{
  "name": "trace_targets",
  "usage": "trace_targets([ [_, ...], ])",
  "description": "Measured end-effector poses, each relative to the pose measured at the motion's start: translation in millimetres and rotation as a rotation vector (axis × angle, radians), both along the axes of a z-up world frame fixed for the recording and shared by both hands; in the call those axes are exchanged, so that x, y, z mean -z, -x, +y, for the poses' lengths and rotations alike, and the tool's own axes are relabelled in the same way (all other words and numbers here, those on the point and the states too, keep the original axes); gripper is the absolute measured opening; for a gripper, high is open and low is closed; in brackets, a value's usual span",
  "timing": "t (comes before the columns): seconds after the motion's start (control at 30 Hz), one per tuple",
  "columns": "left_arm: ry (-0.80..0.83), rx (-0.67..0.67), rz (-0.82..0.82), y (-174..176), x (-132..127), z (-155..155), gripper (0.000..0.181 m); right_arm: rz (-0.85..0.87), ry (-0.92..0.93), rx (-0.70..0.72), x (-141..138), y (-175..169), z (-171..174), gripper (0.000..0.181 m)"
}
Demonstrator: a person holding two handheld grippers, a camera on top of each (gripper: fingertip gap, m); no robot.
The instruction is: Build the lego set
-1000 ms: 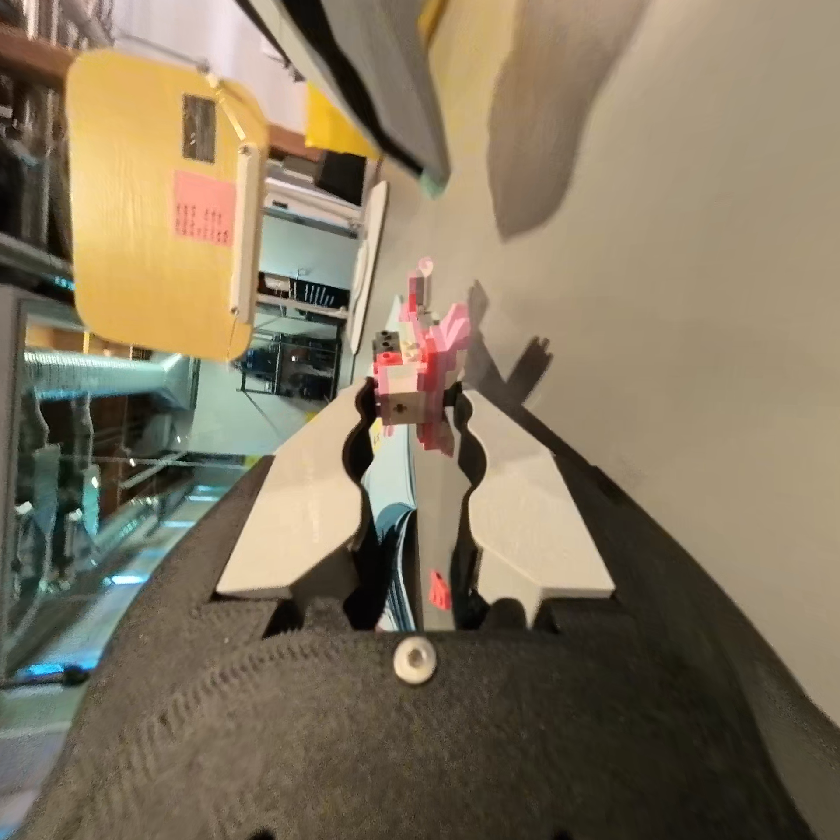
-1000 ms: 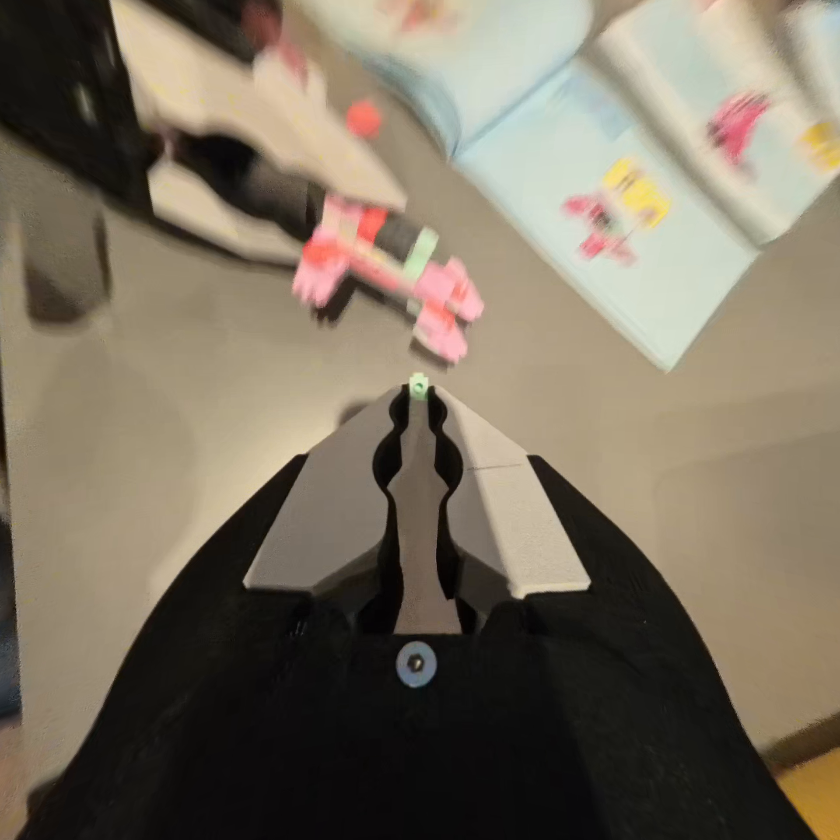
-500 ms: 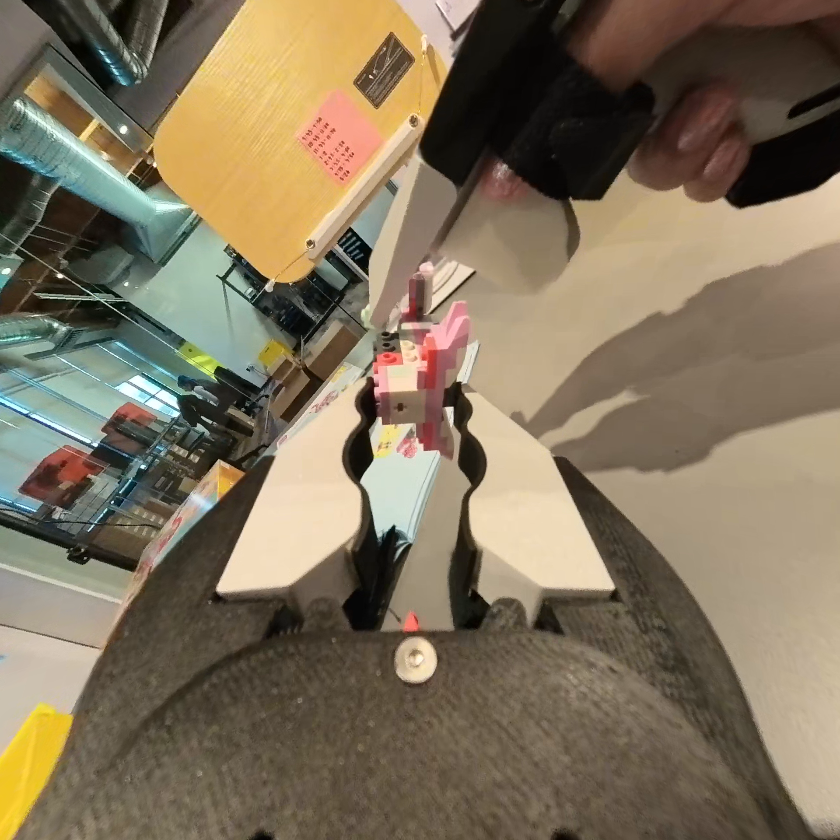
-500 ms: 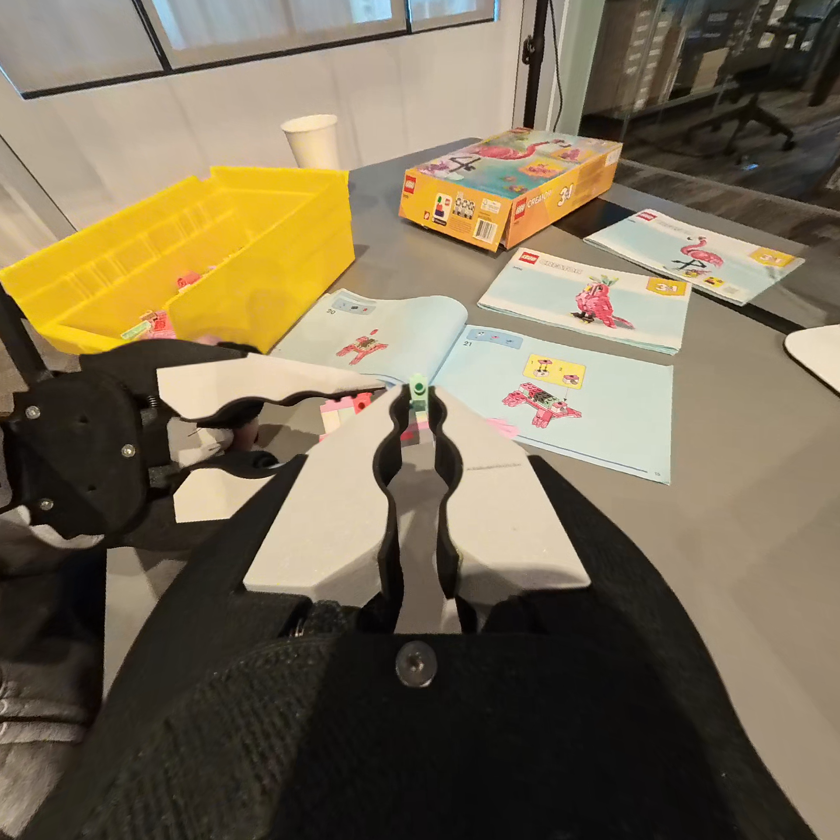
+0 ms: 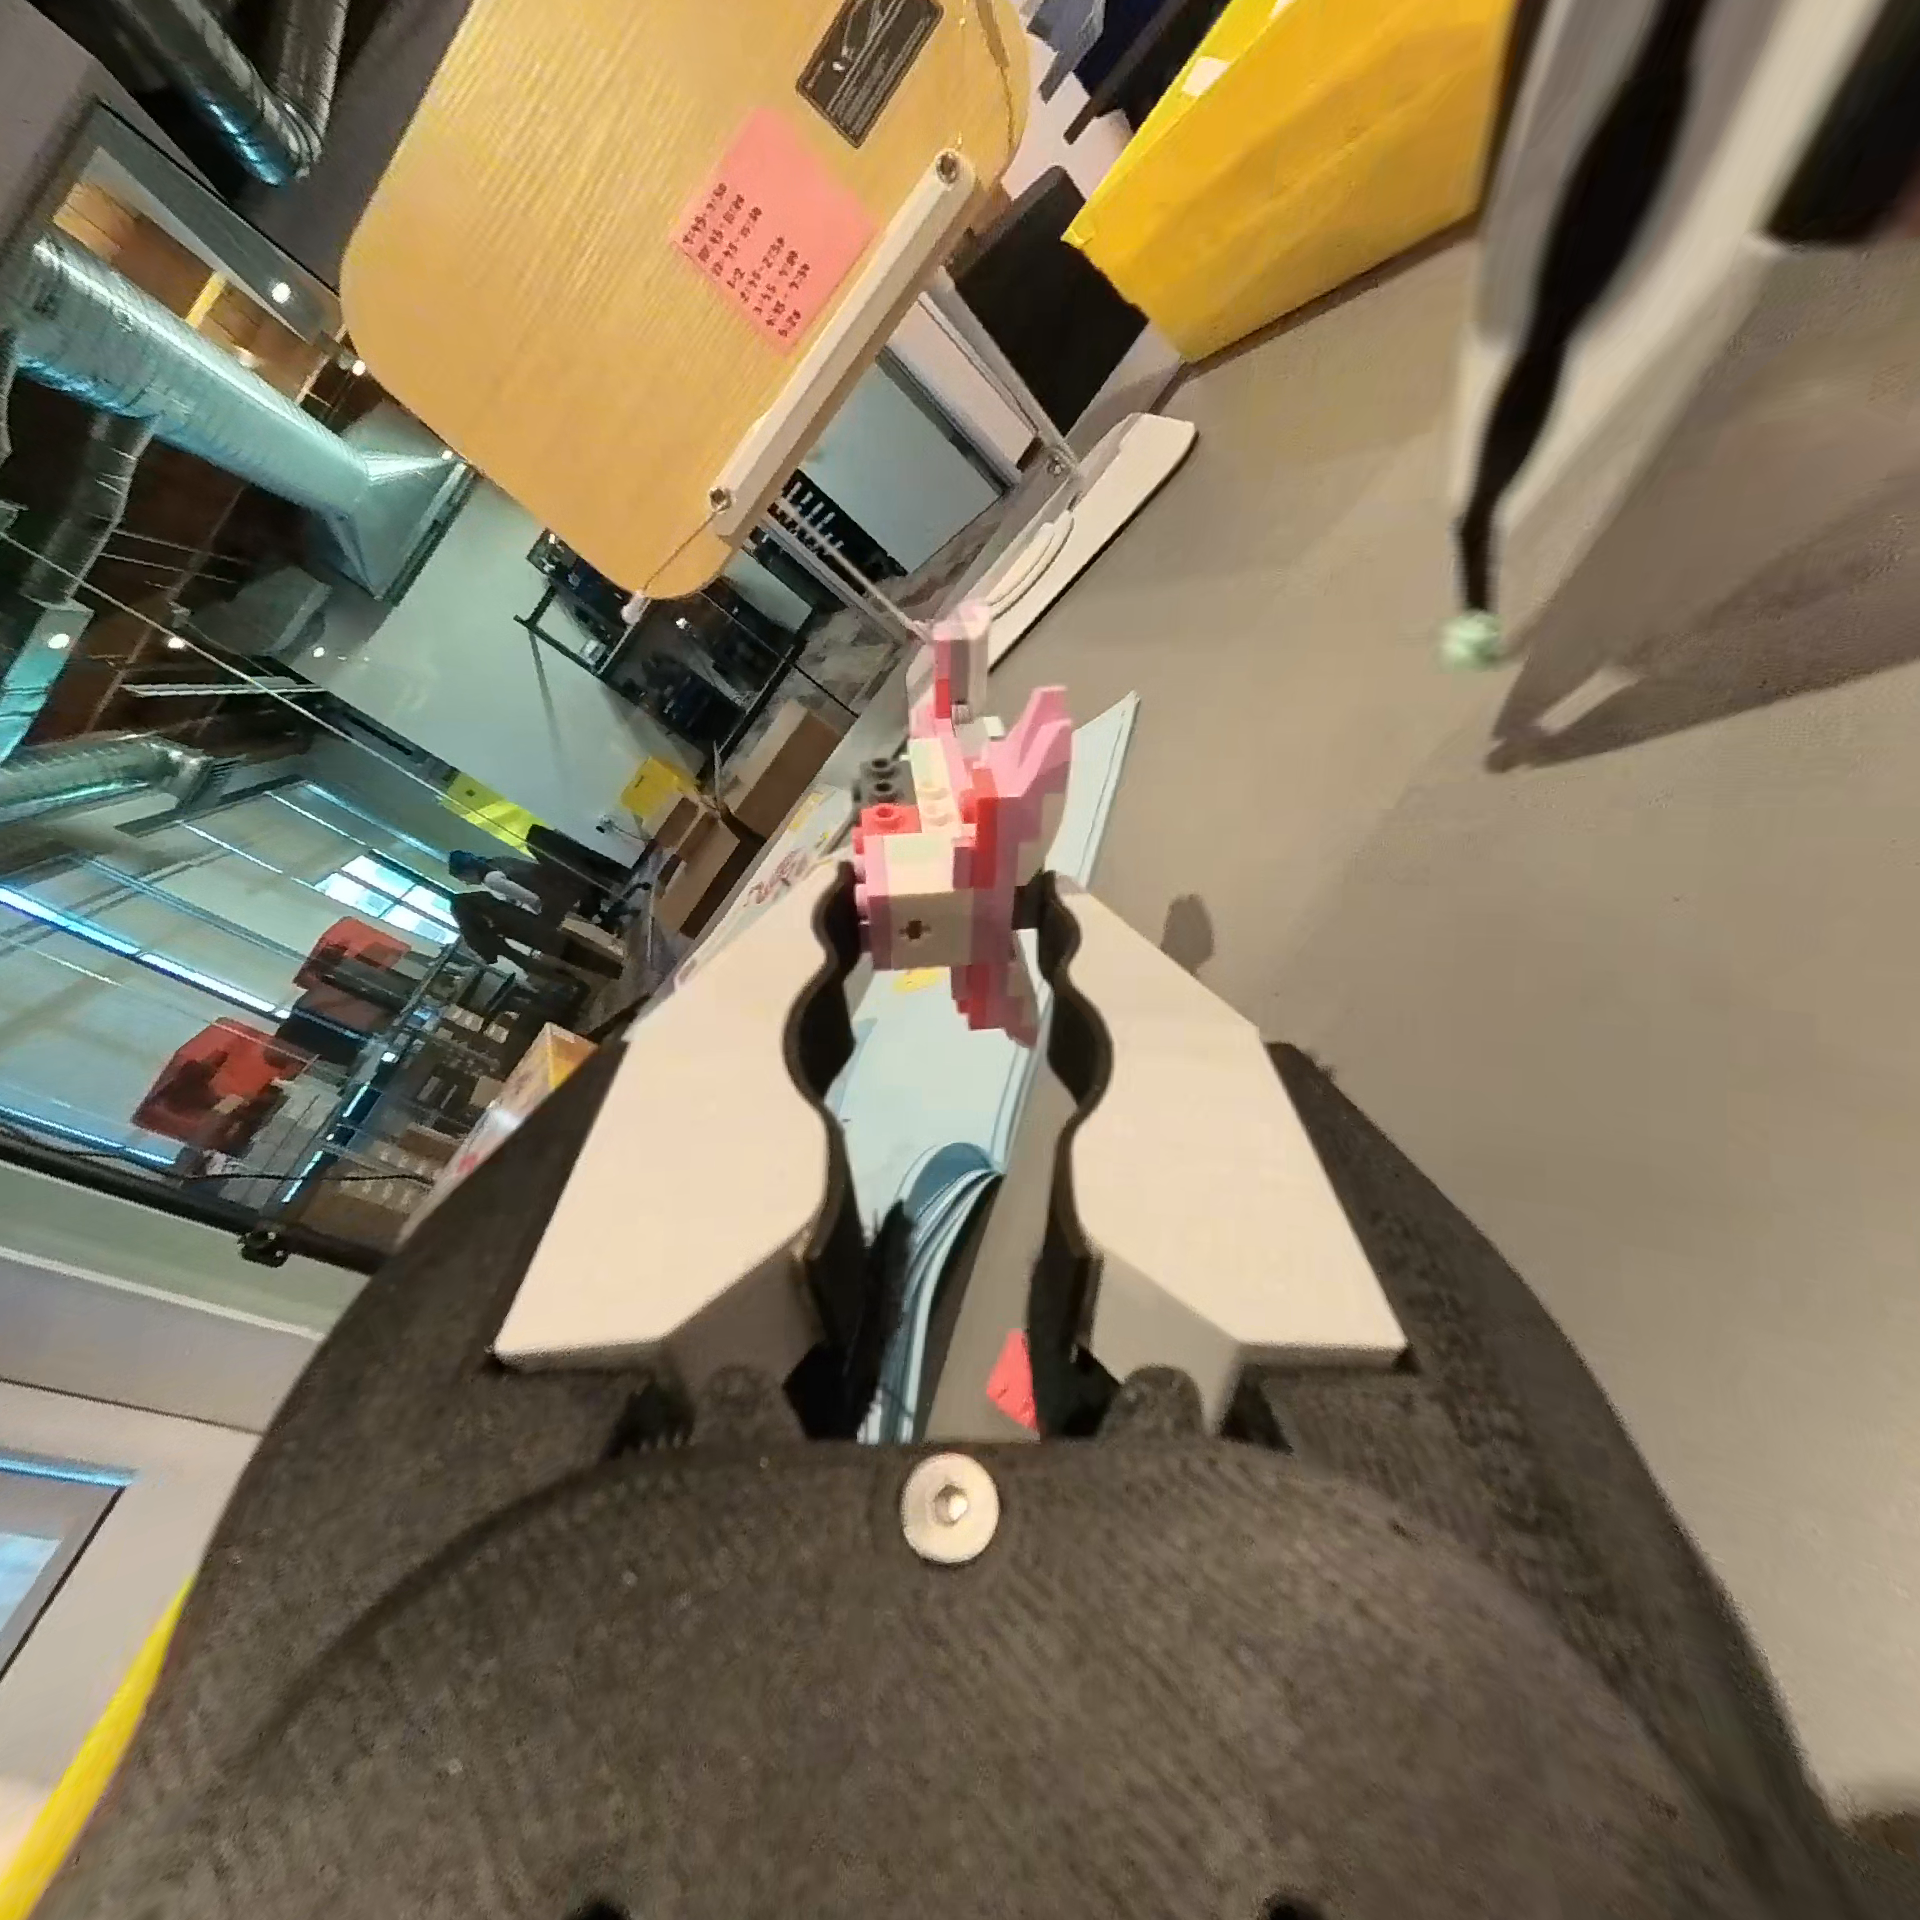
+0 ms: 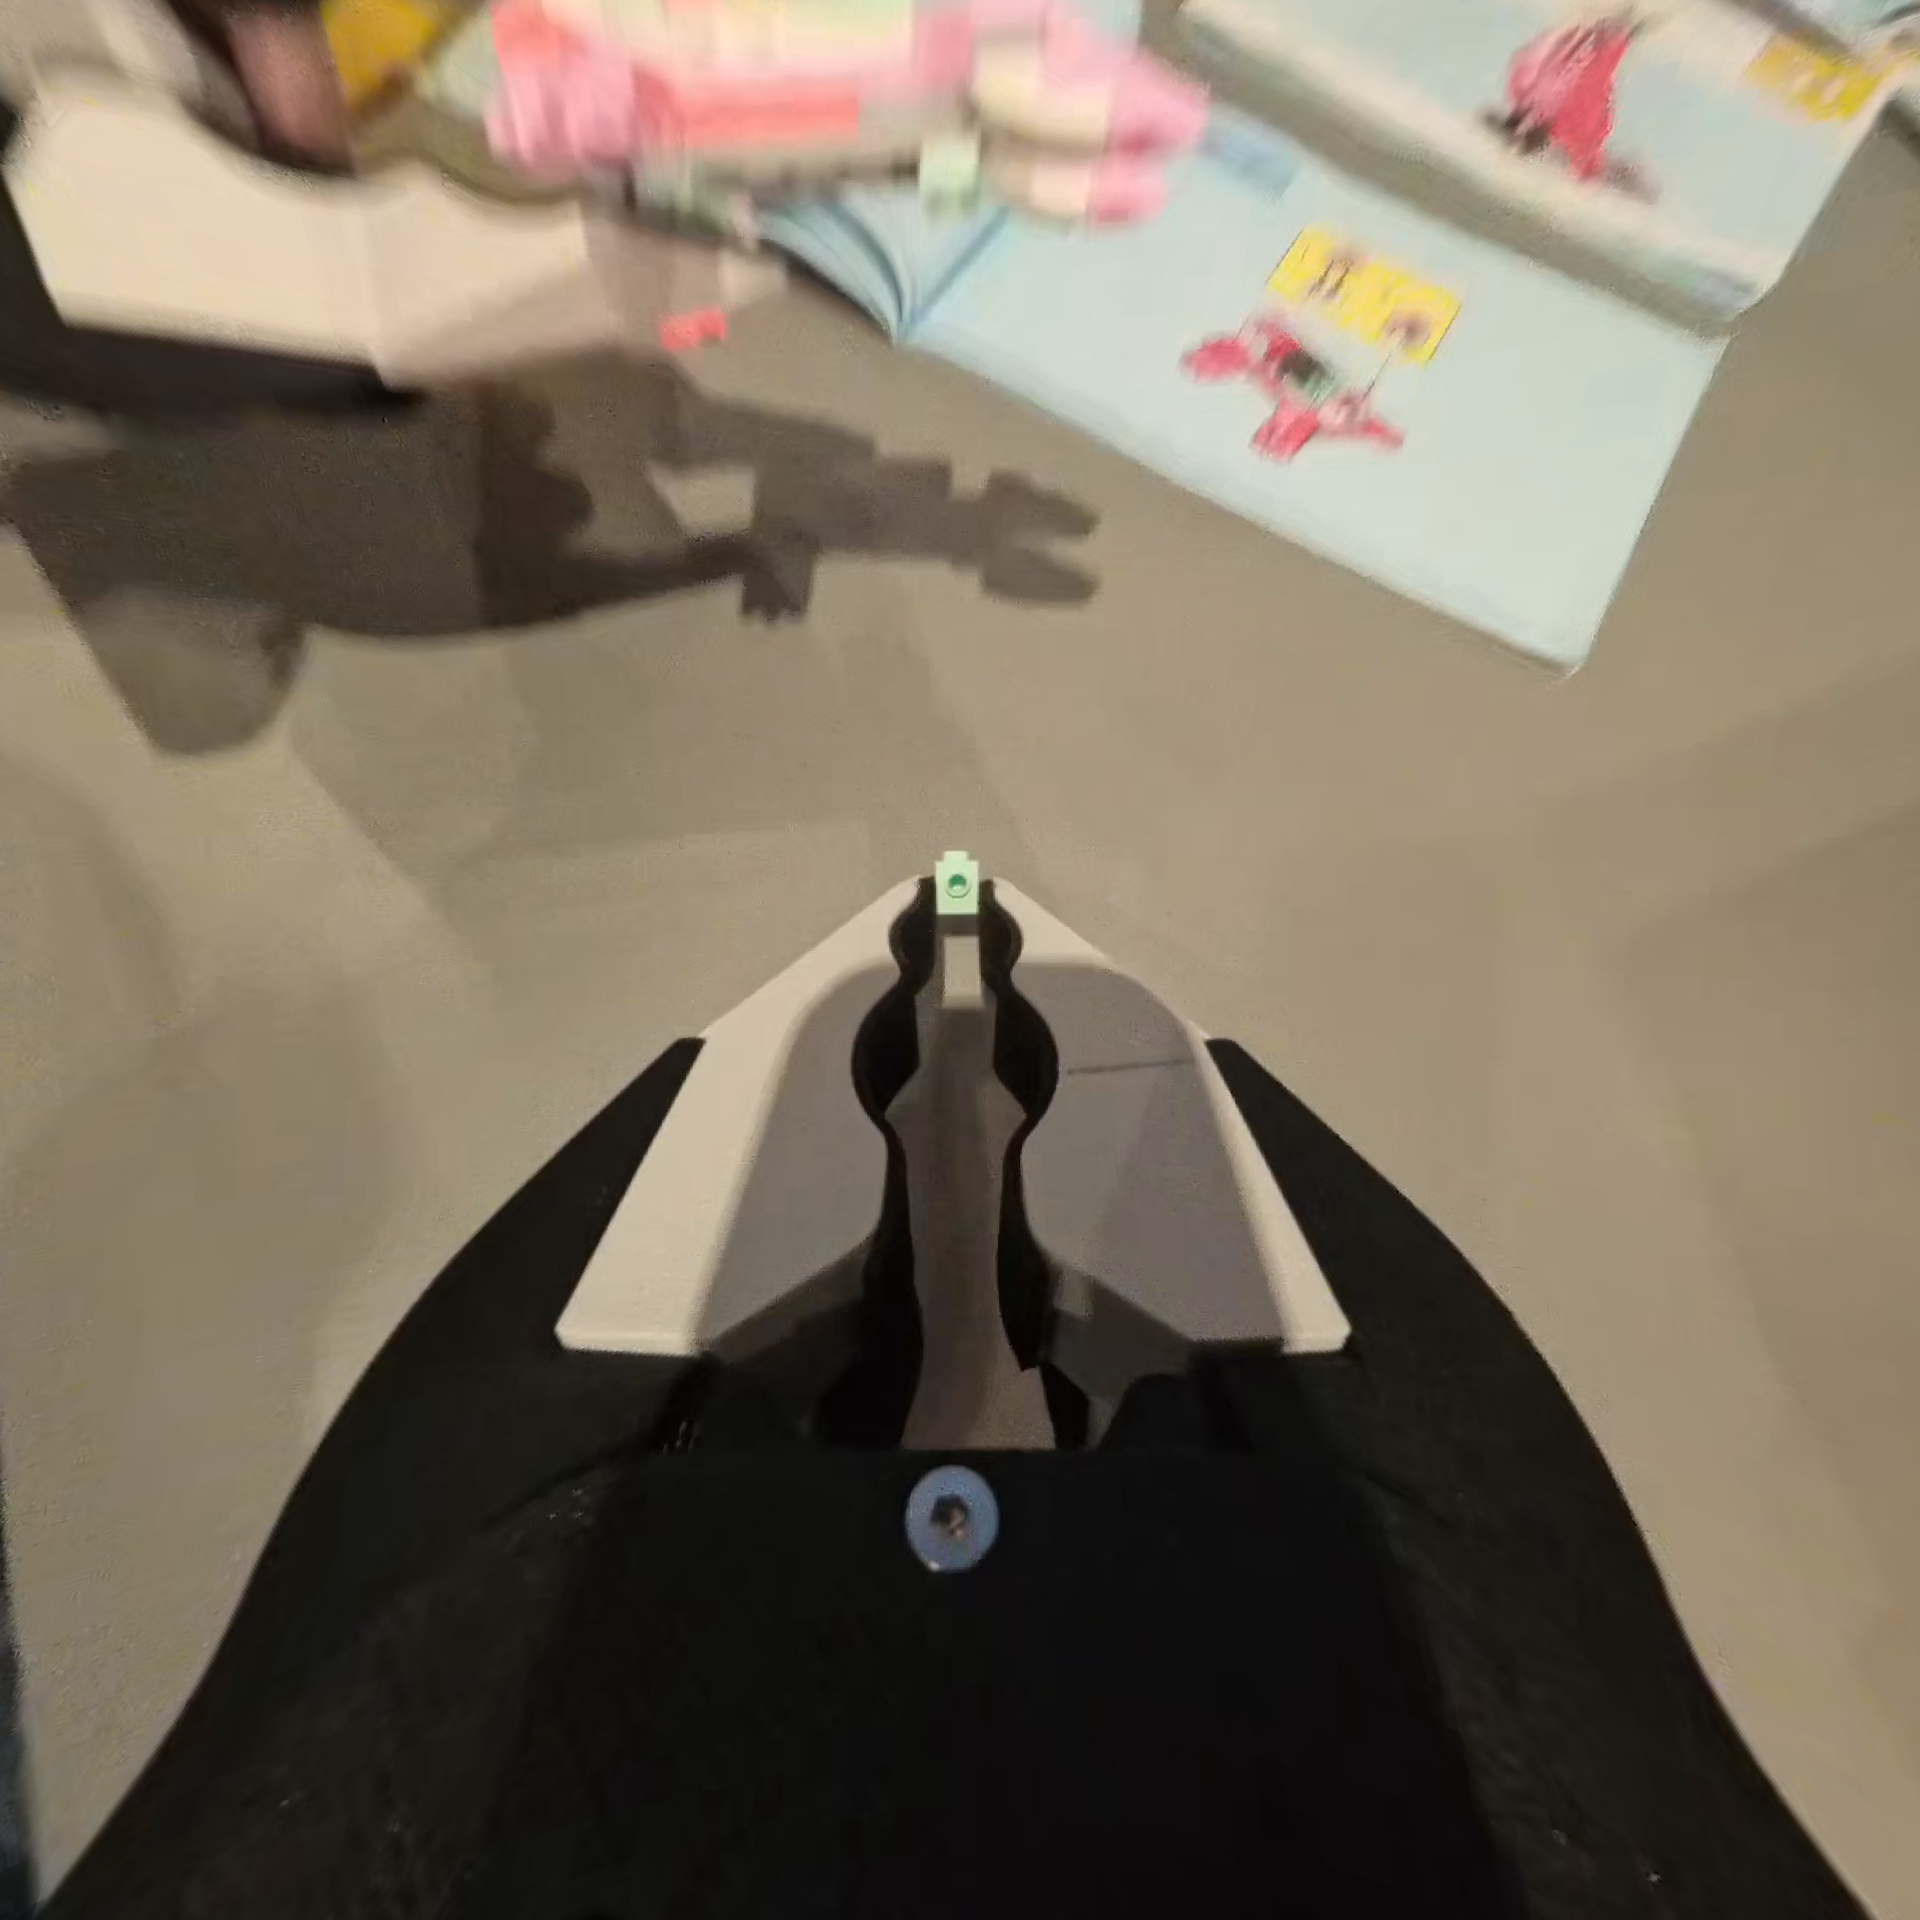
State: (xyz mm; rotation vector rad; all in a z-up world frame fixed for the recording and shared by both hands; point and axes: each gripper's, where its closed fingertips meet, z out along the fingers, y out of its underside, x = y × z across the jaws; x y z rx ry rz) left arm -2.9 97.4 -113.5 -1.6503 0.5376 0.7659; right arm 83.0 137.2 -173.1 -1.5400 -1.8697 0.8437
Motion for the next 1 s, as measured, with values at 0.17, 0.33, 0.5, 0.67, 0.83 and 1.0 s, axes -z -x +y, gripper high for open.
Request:
trace_targets([
  [0.17,0.035,0.017,0.034,-5.6,7.1,2.2,0.033,-0.01,-0.042,-0.121,22.6,-18.2,-0.8,0.006],
  [0.33,0.053,0.032,0.043,-9.7,11.5,2.6,0.033,0.006,0.015,-0.161,25.0,-31.8,4.5,0.013],
  [0.5,0.07,0.045,0.04,-12.5,14.8,3.9,0.033,-0.037,0.066,-0.149,22.0,-39.4,8.3,0.022],
  [0.67,0.077,0.044,0.081,-15.1,16.2,3.9,0.033,-0.055,0.122,-0.134,19.5,-34.4,3.6,0.016],
  [0.83,0.079,0.053,0.102,-19.2,16.9,4.0,0.033,-0.035,0.126,-0.084,14.6,-26.0,10.4,0.005],
  [1.0,0.013,0.026,0.255,-25.8,5.2,1.1,0.033,0.147,0.207,-0.05,-66.5,10.0,-3.3,0.005],
])
